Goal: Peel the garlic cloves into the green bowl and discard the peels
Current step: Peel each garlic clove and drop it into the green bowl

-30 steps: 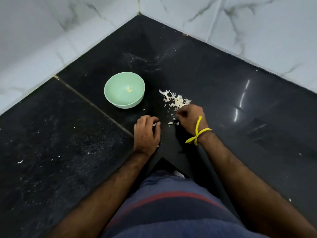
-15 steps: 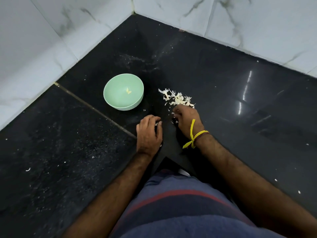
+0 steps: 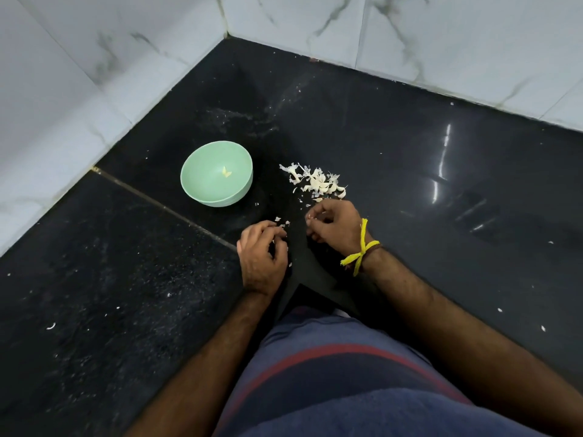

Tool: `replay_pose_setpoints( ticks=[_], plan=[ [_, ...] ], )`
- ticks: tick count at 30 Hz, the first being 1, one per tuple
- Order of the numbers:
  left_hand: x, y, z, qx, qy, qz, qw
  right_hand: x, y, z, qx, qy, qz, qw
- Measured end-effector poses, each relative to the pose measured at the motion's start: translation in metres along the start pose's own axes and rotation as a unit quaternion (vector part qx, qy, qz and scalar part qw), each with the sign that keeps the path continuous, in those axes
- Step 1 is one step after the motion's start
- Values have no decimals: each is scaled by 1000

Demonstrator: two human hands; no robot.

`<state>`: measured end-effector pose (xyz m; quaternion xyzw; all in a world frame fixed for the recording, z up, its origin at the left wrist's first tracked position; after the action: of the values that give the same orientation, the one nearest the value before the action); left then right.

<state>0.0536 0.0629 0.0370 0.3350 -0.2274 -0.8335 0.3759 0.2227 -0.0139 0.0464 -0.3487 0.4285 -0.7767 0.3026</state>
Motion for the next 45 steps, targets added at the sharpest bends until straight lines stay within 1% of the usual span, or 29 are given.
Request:
replay_pose_setpoints(
  ticks=[2, 4, 8, 10, 12, 14, 18, 21, 26, 32, 37, 45],
  plan=[
    [0, -3, 0, 1, 0, 10, 1000, -1, 9, -4, -40, -15, -40, 998],
    [-1, -3, -2, -7, -10, 14, 1000, -1, 16, -8, -49, -27, -69, 996],
    [-2, 0, -6, -24, -29, 1, 999, 0, 21, -9, -5, -40, -61, 997],
    [-3, 1, -7, -29, -35, -5, 999, 1, 24, -9, -2, -48, -65, 997],
    [-4, 0, -10, -32, -48, -5, 998, 1, 26, -10, 31, -57, -70, 995],
    [-5, -1, -13, -30, -58, -6, 998, -1, 24, -10, 91, -60, -63, 992],
    [-5, -2, -15, -33, -59, -17, 998, -4, 14, -13, 172, -61, -40, 982],
    [-5, -4, -17, -38, -62, -15, 997, -6, 10, -19, 222, -69, -27, 972],
    [-5, -5, -19, -45, -60, -17, 997, -13, 11, -24, 284, -62, -45, 956],
    [-6, -5, -19, -55, -62, -15, 996, -15, 9, -34, 380, -63, -70, 920],
    [-5, -5, -19, -60, -62, -18, 996, -9, 0, -44, 450, -74, -51, 889],
    [-4, -6, -20, -58, -65, -19, 996, -6, -10, -59, 507, -89, -29, 857]
  ],
)
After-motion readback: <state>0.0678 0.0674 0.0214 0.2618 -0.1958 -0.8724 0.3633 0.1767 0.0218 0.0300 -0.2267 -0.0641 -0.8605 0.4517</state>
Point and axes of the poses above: each hand's wrist, its own x-axis away from the middle knuckle, its own z-axis out of the back of the hand, y = z × x, the point moved 10 cm from there along -x, towards the middle knuckle, and after that the axes turned 5 degrees about -z, right-handed, at the moved point
